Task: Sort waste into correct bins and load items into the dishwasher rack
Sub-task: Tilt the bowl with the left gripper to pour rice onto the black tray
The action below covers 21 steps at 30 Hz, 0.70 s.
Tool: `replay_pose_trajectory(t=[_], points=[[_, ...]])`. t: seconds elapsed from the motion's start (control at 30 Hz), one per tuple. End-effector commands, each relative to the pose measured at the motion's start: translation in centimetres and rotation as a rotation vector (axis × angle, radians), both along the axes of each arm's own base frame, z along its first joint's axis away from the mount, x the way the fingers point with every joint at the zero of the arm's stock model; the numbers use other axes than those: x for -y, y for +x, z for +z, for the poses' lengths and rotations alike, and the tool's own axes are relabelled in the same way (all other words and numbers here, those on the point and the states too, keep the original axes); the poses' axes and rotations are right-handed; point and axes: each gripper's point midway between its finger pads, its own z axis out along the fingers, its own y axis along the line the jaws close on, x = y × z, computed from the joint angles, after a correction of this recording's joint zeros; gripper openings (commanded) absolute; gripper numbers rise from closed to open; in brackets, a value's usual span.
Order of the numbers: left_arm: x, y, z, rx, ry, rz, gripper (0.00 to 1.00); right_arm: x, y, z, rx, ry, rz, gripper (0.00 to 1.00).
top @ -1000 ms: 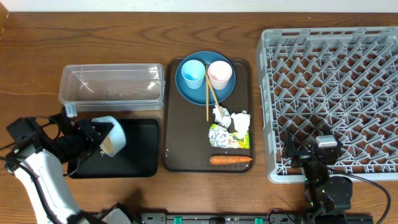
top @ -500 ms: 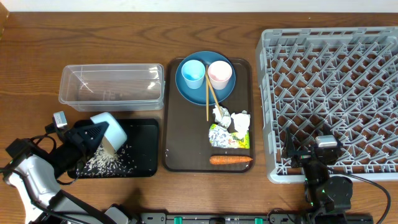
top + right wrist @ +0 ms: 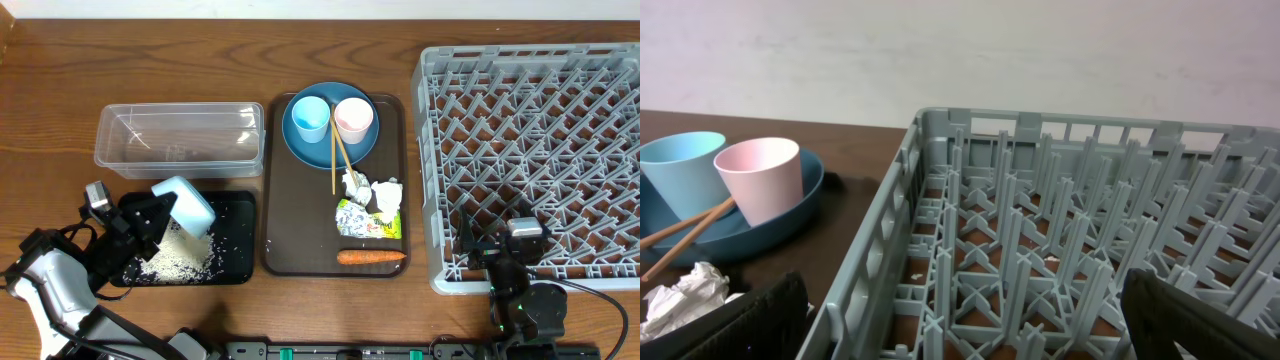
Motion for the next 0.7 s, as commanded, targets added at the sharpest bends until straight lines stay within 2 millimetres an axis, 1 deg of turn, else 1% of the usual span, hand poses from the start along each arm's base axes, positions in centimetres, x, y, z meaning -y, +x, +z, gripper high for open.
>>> replay_pose_trajectory(t=[0.0,0.07,0.2,0.3,0.4,0.5,0.6,0.67], points=[[-0.05,-0.09,-0.13,0.027,0.038,-0.003,0.06,0.16,-0.01,-0.08,0.002,-0.018,-0.004,0.99],[-0.03,-0.1,-0.13,0.038,0.052,-0.005,0.06,0.15,-0.01,-0.09,0.001,-0.018,-0.004,0.99],[0.54,-0.52,0.05,0.015,0.021,-0.011,0.06,0.16,-0.01,-0.08,0.002,-0.018,-0.004,0.99],[0.04,-0.13,-0.12,0.067,0.086,-0.012,0.06,0.16,-0.01,-0.09,0.001,-0.018,-0.004,0.99],[0.24,-0.27,0.02,0.027,0.031,-0.007,0.06,0.16,-0.01,-0.08,0.002,-0.018,-0.004,0.99],[-0.06,-0.05,-0.16,0.067,0.087,-0.011,0.06,0.15,-0.01,-0.09,0.001,-0.018,-0.004,0.99],[0.5,-0.45,0.02,0.011,0.017,-0.011,0.06,0.16,-0.01,-0.09,0.001,-0.018,-0.004,0.99],[0.29,-0.28,-0.04,0.032,0.042,-0.011,0.06,0.16,-0.01,-0.09,0.001,-0.018,-0.004,0.99]])
